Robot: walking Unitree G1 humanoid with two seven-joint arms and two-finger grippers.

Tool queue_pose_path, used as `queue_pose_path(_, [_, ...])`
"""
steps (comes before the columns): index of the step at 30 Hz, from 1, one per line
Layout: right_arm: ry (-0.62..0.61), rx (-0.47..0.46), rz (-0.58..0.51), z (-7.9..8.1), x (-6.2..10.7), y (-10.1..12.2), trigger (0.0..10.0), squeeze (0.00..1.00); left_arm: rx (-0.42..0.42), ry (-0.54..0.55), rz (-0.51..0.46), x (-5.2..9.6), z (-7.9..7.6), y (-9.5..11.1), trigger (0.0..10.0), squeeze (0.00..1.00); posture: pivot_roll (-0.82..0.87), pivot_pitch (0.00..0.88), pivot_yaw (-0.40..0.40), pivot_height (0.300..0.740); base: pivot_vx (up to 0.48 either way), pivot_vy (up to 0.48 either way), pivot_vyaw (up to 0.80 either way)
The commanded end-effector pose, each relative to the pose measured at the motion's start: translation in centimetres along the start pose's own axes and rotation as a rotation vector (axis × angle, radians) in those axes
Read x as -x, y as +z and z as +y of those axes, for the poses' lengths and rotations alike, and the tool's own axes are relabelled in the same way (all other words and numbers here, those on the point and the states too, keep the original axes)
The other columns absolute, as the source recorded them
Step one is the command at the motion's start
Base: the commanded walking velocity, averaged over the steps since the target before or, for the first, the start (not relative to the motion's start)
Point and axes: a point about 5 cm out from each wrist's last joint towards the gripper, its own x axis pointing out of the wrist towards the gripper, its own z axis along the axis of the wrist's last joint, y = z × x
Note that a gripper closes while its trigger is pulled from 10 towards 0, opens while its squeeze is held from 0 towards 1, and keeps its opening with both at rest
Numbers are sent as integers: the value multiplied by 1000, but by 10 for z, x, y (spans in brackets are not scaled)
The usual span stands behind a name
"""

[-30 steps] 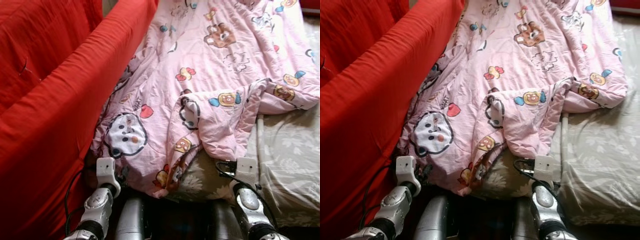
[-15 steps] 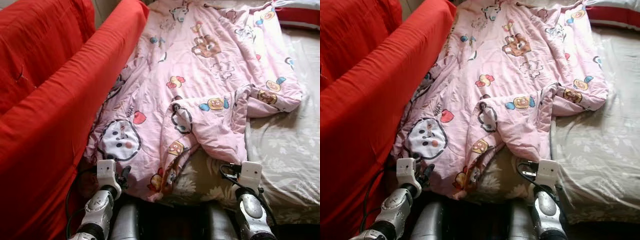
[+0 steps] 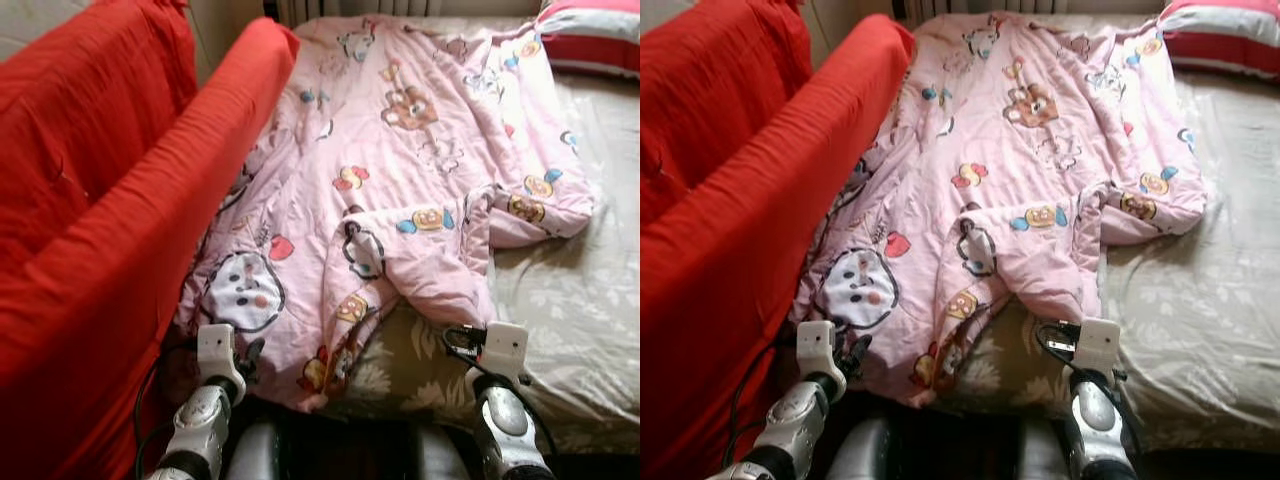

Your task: Clean up the room

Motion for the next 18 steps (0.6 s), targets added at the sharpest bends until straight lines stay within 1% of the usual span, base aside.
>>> queue_pose_path(1, [3, -6, 2, 2, 2, -2, 10000, 0, 10, 24, 49, 5, 5, -11, 10000, 0, -81, 160, 69, 726, 0, 0, 0])
queue_pose_path(4, [4, -5, 1, 1, 1, -1, 10000, 0, 15, 30, 52, 5, 5, -12, 10000, 0, -78, 161, 68, 740, 0, 0, 0])
queue_pose_path(18, [27, 10, -2, 6, 0, 1, 10000, 0, 22, 44, 68, 6, 7, -15, 10000, 0, -71, 170, 62, 740, 0, 0, 0])
